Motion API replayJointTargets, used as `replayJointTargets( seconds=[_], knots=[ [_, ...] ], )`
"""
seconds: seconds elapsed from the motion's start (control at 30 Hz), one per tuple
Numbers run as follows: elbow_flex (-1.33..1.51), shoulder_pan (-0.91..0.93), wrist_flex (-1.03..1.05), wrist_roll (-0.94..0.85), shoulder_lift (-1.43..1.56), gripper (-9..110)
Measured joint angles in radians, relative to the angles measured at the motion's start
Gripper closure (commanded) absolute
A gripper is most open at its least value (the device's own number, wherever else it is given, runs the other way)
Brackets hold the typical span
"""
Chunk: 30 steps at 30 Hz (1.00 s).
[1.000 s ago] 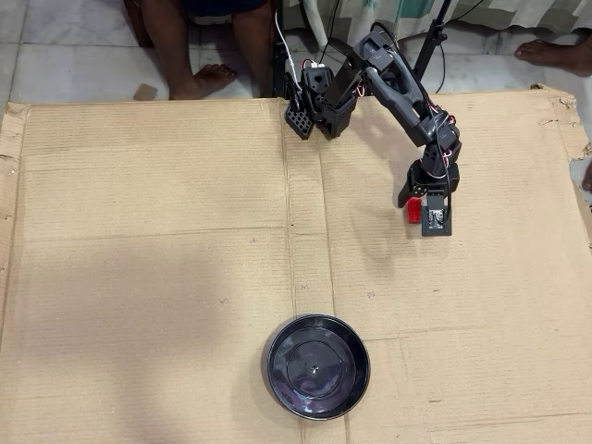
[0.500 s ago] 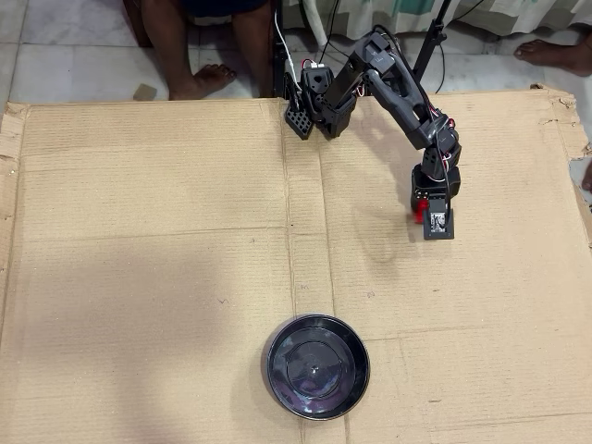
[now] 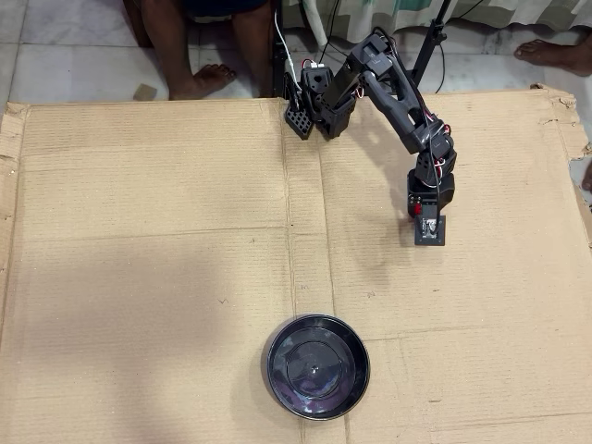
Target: Grasp a lego block and put it in the bin.
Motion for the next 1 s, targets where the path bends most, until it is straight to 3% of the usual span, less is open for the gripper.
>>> replayJointTargets(
  seconds=[1.0],
  knots=[
    [-0.468,0.419,0.000,-0.005,-0.012,101]
  ],
)
